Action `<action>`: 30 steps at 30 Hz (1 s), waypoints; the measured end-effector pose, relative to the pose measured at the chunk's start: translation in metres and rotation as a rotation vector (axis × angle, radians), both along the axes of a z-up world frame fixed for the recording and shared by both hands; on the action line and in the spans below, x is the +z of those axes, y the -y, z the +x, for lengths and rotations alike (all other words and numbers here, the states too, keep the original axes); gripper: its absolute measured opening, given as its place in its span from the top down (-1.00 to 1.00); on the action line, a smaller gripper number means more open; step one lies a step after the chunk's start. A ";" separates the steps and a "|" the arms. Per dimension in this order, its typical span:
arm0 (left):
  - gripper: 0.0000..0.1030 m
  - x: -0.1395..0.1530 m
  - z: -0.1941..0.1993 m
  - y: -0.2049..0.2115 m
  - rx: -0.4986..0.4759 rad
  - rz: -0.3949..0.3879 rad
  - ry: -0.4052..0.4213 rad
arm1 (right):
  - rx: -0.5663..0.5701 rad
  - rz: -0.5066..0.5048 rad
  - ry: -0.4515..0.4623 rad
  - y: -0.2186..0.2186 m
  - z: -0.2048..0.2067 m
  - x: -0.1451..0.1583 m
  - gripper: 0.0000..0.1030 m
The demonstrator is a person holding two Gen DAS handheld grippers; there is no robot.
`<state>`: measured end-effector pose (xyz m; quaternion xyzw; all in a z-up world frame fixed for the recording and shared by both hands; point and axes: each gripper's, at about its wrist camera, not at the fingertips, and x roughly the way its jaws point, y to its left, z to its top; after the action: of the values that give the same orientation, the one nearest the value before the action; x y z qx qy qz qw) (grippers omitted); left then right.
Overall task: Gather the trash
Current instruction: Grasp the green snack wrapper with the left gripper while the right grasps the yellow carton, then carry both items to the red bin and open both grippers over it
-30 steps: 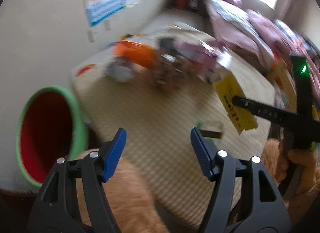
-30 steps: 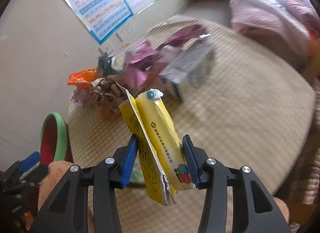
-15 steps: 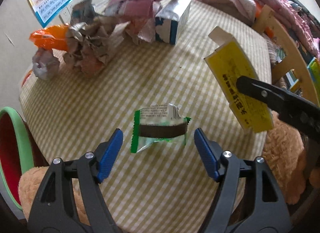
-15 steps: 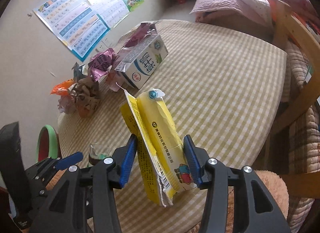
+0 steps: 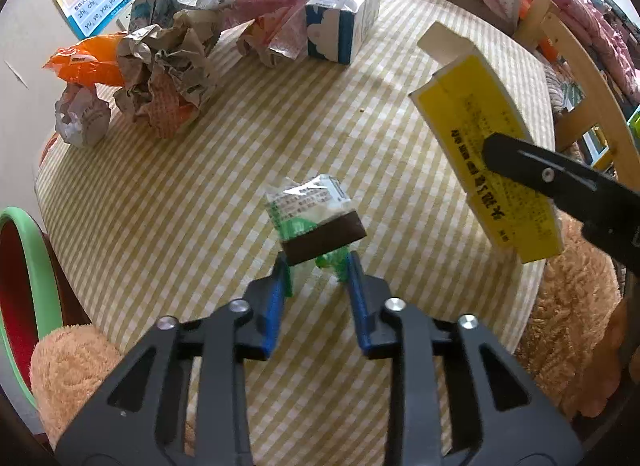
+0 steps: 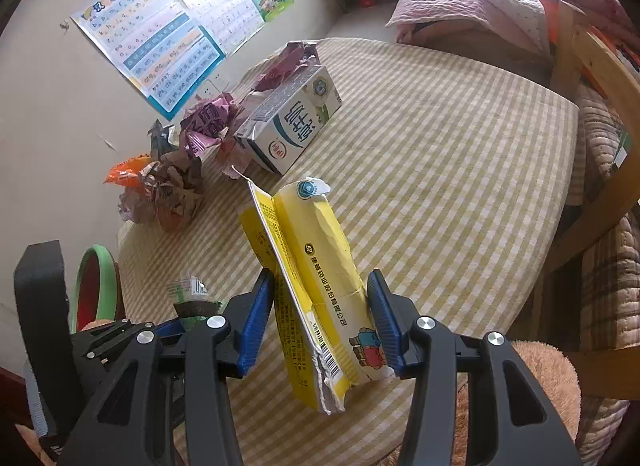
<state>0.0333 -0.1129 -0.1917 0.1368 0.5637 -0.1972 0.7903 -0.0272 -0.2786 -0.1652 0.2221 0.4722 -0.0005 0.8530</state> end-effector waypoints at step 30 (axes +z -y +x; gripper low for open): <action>0.55 0.082 -0.006 -0.048 0.115 -0.135 0.200 | 0.032 -0.076 0.019 -0.023 -0.006 0.018 0.09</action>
<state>0.0277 -0.0650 -0.1093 0.0697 0.4746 -0.1745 0.8599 -0.0334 -0.2555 -0.1474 0.1818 0.4673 -0.0028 0.8652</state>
